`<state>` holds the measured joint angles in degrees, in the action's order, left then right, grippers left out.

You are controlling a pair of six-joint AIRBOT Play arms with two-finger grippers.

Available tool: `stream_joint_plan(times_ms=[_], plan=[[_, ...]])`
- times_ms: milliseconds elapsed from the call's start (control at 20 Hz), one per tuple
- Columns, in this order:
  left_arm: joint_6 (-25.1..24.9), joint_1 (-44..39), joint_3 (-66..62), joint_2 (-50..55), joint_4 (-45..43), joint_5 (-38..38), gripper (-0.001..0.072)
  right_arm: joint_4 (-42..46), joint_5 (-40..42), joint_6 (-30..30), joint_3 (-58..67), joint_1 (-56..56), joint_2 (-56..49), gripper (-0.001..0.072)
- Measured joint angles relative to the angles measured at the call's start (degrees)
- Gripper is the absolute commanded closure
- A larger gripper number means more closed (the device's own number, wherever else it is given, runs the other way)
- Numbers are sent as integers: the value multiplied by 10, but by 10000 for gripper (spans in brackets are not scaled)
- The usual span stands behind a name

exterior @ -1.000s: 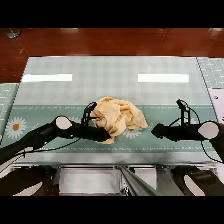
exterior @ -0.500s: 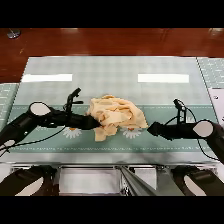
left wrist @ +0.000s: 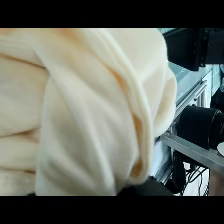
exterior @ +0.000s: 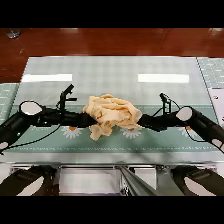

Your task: Fold the shirts.

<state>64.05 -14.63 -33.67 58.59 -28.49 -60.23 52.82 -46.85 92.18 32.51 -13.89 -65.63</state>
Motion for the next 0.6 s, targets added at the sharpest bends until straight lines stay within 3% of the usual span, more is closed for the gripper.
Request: stream_joint_plan(times_ms=[100,150,200,250,450,600], plan=[[1,-3,0,-1,0,6,679,-20,-3,-7,15,-1,-34,95],[2,-4,0,-1,0,10,679,-32,-5,-12,21,-2,-47,170],[2,-5,0,-1,0,17,679,-40,-3,-20,26,-2,-60,451],[2,-5,0,-1,0,18,679,-41,-1,-26,30,-2,-70,682],[4,14,-27,2,5,26,682,-46,-7,-62,82,3,-87,683],[2,65,-120,2,7,-15,681,-15,-58,-67,203,24,-82,685]])
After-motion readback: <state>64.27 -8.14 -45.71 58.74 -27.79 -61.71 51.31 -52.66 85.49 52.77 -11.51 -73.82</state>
